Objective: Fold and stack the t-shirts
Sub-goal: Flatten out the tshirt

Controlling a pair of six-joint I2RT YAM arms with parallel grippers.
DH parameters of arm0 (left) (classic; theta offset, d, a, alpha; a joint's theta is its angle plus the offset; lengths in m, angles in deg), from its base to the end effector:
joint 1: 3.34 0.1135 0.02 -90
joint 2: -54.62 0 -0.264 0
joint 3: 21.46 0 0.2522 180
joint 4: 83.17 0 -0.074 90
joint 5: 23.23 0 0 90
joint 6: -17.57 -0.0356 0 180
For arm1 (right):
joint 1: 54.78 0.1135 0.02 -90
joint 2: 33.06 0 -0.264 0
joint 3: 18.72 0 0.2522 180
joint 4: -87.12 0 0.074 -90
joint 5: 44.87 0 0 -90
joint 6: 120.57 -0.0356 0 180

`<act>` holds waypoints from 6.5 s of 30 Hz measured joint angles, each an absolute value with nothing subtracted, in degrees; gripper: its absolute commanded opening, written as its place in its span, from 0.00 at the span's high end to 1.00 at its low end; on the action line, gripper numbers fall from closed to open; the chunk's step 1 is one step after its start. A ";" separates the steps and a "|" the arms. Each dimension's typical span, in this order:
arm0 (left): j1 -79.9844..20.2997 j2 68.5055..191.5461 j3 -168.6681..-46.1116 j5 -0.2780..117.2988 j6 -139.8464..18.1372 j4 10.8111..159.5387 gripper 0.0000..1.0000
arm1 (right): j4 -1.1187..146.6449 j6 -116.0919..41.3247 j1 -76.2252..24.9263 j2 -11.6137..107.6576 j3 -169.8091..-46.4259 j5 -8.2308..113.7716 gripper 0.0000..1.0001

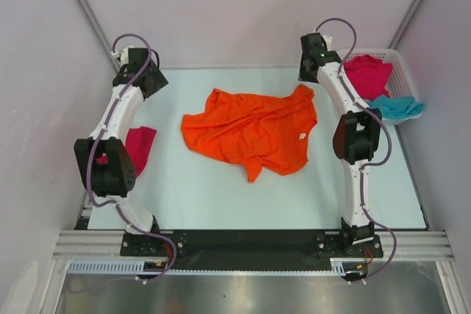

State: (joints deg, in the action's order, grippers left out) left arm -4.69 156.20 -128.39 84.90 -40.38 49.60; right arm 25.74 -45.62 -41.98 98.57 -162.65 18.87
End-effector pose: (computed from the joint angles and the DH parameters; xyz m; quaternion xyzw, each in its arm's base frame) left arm 0.4045 0.0015 0.3237 -0.3006 0.8525 0.0221 0.4270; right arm 0.5020 0.0979 0.2845 0.0973 0.9107 -0.1247 0.3816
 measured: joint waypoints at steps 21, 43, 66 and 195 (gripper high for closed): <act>-21.43 133.21 -79.78 81.99 -32.40 61.64 0.25 | 39.03 -58.82 -27.05 59.82 -94.02 25.75 0.39; -23.59 137.10 -71.10 82.04 -30.22 78.43 0.26 | 42.57 -63.23 -22.77 64.41 -91.09 26.34 0.48; -28.36 146.56 -73.90 76.86 -24.45 91.04 1.00 | 37.57 -65.11 -18.85 59.54 -92.40 24.35 1.00; -10.70 145.64 -87.93 79.83 -30.24 64.81 0.36 | 32.96 -70.93 -2.79 71.78 -99.79 23.90 0.57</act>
State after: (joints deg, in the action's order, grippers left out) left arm -10.70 145.64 -87.93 79.83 -30.24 64.81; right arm 32.96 -70.93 -2.79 71.78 -99.79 23.90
